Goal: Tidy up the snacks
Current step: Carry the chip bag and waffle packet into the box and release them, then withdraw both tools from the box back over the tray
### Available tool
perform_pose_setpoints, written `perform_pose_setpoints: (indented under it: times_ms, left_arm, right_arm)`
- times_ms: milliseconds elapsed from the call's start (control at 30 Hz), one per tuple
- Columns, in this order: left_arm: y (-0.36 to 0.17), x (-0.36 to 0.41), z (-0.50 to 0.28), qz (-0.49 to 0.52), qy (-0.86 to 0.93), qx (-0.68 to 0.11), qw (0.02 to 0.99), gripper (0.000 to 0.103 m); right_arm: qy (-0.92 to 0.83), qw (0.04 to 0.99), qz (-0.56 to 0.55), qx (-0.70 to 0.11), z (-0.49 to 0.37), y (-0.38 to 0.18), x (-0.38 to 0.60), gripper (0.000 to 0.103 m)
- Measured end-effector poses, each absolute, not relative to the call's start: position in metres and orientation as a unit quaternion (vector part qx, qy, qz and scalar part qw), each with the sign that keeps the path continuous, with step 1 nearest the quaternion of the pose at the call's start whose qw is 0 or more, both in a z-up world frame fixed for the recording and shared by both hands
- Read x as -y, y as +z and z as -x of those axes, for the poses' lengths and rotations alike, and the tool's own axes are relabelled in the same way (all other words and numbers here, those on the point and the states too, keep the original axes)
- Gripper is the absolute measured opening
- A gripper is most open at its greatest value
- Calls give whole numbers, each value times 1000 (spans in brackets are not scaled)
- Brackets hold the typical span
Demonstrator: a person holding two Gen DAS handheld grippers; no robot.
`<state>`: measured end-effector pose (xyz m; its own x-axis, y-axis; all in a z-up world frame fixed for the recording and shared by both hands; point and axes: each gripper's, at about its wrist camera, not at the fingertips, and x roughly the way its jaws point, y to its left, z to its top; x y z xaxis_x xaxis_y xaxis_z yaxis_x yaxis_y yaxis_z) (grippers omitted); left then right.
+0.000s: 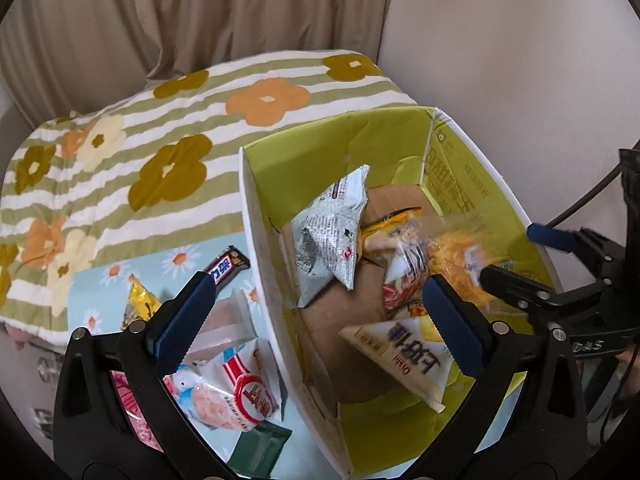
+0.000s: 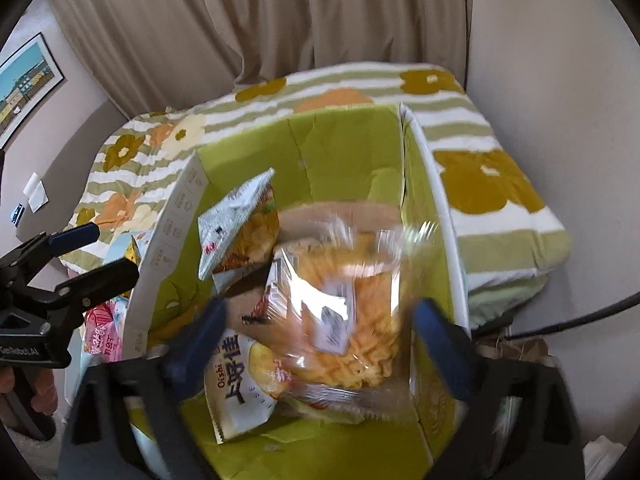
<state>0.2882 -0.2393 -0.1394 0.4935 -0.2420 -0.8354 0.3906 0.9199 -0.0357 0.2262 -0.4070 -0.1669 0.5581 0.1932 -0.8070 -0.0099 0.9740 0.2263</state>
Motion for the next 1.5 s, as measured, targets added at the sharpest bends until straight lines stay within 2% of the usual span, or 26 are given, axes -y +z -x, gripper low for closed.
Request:
perform_pose_setpoints:
  times_ms: [733,1167,1500]
  left_arm:
    - [-111,208,-227,-86,-92,-441,889,103]
    - [-82,94,-176,-39,-25,-419,907,103]
    - [-94,-5,-150,-29,-35,-423,905,103]
  right_arm:
    - [127,901,-51,-413,-192,-120,395,103]
    - [160,910,-74,-376,-180,-88,338,103]
    - [112,911,-89,-387,-151,-99,254,103]
